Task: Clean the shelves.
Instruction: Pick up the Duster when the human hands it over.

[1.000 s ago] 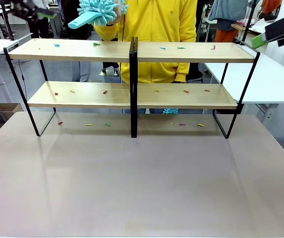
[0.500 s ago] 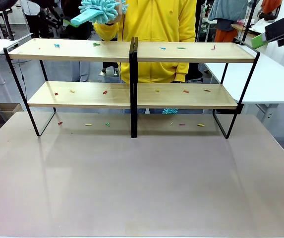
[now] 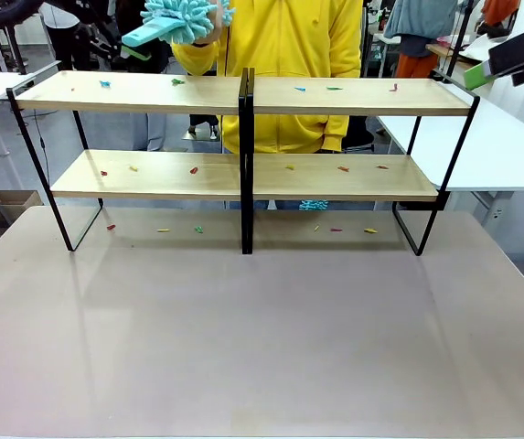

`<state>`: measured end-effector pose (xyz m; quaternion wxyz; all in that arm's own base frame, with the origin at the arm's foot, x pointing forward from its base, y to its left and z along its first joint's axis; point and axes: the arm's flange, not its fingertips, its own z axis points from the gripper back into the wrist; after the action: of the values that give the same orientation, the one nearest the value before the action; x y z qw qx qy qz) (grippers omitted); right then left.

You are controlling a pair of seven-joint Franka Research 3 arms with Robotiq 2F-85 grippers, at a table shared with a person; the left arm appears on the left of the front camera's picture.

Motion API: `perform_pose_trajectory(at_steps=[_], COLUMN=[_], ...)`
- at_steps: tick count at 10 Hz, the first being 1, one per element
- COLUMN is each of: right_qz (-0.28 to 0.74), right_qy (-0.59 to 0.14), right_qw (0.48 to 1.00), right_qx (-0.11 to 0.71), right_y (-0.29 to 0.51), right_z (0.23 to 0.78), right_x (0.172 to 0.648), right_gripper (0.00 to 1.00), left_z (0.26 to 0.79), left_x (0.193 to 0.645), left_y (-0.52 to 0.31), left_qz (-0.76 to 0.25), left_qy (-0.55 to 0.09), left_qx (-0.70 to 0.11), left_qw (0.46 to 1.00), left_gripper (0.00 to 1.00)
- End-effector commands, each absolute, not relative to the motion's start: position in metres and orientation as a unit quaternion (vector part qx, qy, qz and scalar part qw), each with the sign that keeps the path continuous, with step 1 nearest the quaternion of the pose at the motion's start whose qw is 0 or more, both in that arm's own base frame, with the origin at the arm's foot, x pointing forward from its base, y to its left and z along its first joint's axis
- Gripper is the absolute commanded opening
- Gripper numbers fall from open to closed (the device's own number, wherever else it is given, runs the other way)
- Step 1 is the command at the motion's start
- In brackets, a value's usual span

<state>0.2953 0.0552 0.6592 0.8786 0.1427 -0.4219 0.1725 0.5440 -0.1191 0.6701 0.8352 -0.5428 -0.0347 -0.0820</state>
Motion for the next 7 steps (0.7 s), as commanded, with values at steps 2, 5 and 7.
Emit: perform_pose_trajectory(at_steps=[2,5,7], right_qz=[0.172,0.172,0.172], right_qy=[-0.422,-0.422,-0.422], right_qw=[0.878,0.878,0.878], right_qx=[0.144,0.144,0.144], right_y=[0.0541,0.0541,0.0541], right_z=[0.6596,0.6596,0.6596], right_x=[0.2958,0.2958,0.2958], right_gripper=[1.0,1.0,1.0], left_z=[0.6595,0.6595,0.6602], left_x=[0.5382,0.5362,0.5347], left_y=[-0.1263,-0.1266,-0.1266], left_qz=[-0.075,-0.079,-0.081], left_qy=[-0.038,-0.058,-0.066], left_qx=[-0.54,-0.546,-0.546], left_qw=[0.838,0.832,0.831], left_gripper=[1.0,0.0,0.0])
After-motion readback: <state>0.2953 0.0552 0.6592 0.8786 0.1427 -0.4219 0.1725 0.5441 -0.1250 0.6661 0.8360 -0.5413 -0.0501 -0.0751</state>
